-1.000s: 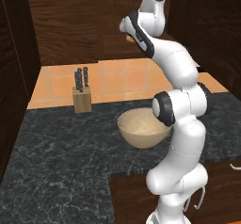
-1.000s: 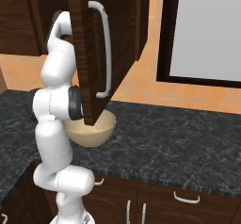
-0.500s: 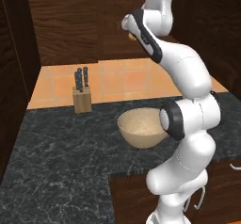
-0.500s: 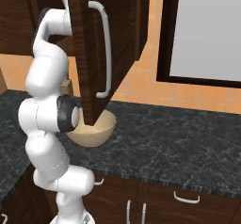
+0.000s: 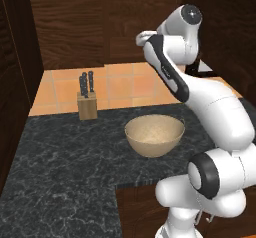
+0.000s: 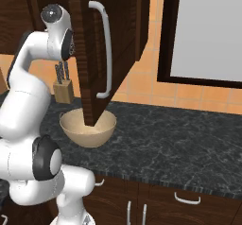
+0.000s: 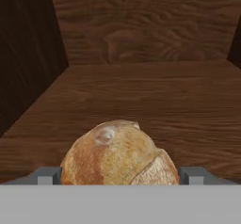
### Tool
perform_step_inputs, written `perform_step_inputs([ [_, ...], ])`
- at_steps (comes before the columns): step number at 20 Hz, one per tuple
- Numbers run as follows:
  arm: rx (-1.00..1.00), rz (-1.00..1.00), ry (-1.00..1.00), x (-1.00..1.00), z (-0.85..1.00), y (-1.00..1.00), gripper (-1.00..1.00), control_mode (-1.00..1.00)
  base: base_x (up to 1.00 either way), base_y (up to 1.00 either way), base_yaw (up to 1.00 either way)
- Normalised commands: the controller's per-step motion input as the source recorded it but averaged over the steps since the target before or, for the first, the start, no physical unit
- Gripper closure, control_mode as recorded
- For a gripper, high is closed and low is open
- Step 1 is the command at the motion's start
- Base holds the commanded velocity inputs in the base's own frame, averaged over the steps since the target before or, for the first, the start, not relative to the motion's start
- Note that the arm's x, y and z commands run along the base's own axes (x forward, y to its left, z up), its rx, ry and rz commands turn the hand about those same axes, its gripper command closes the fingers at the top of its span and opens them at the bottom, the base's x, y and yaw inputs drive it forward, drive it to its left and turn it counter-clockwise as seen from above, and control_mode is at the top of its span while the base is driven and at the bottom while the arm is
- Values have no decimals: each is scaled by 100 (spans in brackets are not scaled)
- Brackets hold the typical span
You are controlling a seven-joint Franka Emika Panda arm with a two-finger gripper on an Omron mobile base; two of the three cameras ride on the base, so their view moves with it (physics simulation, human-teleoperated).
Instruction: Open the cabinet, pick up the bread from the cabinet and place it in the basket. Then move the basket to the dining counter.
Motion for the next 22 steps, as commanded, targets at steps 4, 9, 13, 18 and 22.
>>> perform_step_inputs([
  [4, 0, 0, 15, -100, -58, 4, 100, -100, 0, 0, 0],
  [9, -8, -1, 45, -82, -97, 7, 100, -100, 0, 0, 0],
  [13, -3, 0, 31, 34, -100, -3, 100, -100, 0, 0, 0],
  [18, -1, 0, 19, 65, -100, -8, 100, -100, 0, 0, 0],
  [22, 0, 0, 18, 28, -99, -1, 100, -100, 0, 0, 0],
])
